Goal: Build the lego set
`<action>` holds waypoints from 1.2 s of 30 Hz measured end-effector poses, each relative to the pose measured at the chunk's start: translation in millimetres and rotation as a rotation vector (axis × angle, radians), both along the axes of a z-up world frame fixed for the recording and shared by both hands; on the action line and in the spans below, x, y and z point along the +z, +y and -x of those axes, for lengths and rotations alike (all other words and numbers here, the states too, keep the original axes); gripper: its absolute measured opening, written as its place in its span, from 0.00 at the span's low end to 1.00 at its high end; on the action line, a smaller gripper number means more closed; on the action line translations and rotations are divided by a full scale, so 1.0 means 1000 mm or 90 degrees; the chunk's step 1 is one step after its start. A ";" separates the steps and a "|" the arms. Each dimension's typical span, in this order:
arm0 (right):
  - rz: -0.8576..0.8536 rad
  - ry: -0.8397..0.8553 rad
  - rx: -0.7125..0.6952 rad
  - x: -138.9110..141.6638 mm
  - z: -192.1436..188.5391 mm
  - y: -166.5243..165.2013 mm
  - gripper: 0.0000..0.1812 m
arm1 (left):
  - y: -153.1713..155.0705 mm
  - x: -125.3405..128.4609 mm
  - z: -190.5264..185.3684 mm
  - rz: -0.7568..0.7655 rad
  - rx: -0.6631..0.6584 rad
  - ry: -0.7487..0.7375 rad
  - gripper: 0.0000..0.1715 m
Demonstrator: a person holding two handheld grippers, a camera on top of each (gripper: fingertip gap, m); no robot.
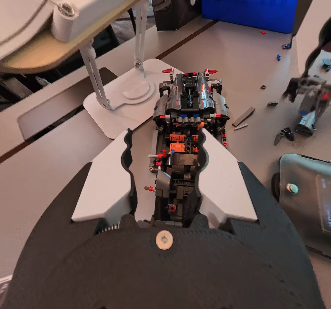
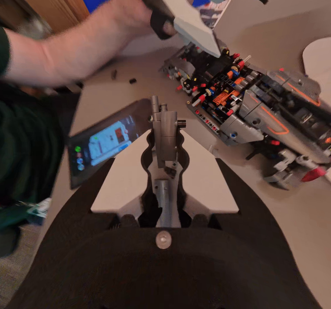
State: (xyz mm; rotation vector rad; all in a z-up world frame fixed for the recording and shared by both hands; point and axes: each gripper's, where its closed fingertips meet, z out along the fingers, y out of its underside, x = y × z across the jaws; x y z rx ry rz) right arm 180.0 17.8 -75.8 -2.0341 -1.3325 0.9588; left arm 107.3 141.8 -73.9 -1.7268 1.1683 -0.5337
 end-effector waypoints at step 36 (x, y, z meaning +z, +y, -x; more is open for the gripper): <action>-0.644 -0.392 0.223 -0.062 0.030 0.048 0.12 | -0.008 -0.054 -0.005 0.218 -0.061 0.010 0.22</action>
